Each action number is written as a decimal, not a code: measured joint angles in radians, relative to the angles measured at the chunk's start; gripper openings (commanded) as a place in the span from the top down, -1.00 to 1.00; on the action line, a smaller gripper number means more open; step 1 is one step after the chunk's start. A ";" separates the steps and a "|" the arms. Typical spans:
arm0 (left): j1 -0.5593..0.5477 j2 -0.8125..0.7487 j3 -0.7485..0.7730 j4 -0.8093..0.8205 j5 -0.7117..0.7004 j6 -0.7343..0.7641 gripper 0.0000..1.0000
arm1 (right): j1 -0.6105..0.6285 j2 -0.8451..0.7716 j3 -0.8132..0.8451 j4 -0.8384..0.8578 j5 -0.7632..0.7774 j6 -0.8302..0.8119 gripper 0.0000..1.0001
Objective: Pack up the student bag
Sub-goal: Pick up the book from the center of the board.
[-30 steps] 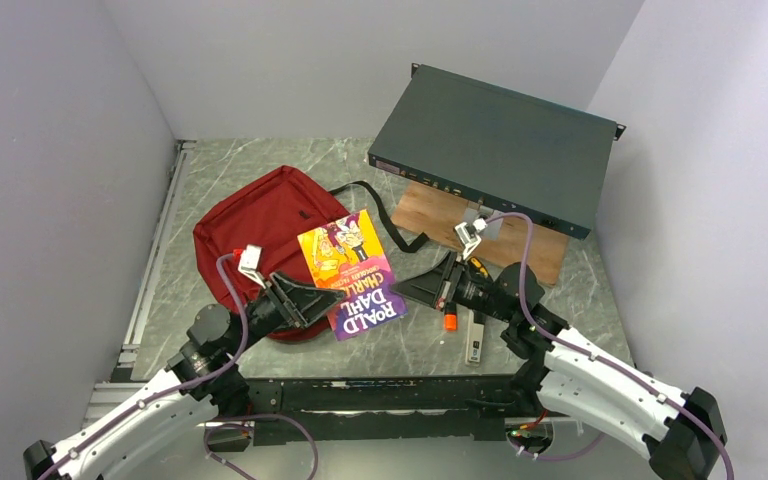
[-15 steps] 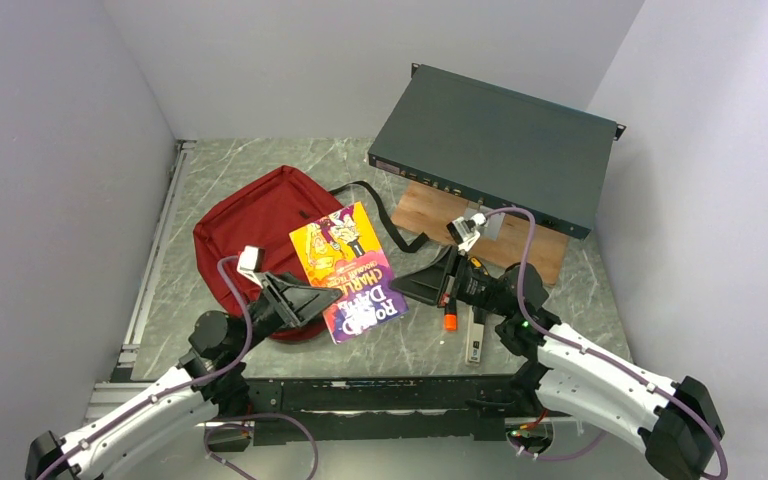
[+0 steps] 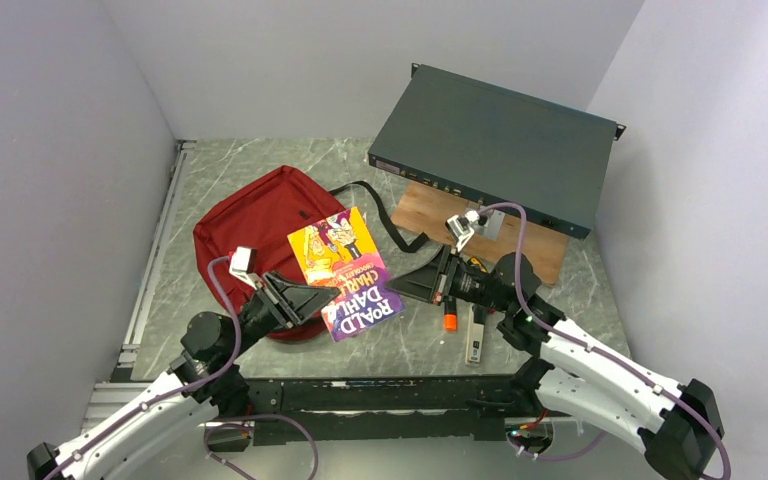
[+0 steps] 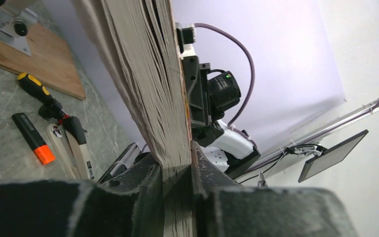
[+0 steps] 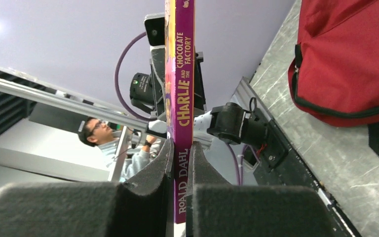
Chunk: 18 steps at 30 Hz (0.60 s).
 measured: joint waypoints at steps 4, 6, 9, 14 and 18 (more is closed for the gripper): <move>0.002 -0.001 0.001 -0.007 -0.019 0.012 1.00 | -0.002 0.013 0.039 -0.035 0.000 -0.048 0.38; 0.003 0.000 0.001 -0.004 -0.030 0.020 1.00 | -0.003 0.030 0.041 -0.023 0.003 -0.049 0.06; 0.003 0.018 0.000 0.002 -0.046 0.032 1.00 | 0.014 0.081 0.040 0.025 0.001 -0.040 -0.37; 0.003 0.037 -0.019 0.098 -0.099 0.035 1.00 | 0.094 0.107 0.033 0.101 0.057 -0.020 -0.66; 0.003 0.052 -0.052 0.208 -0.153 0.029 1.00 | 0.191 0.109 0.018 0.188 0.163 -0.015 -0.64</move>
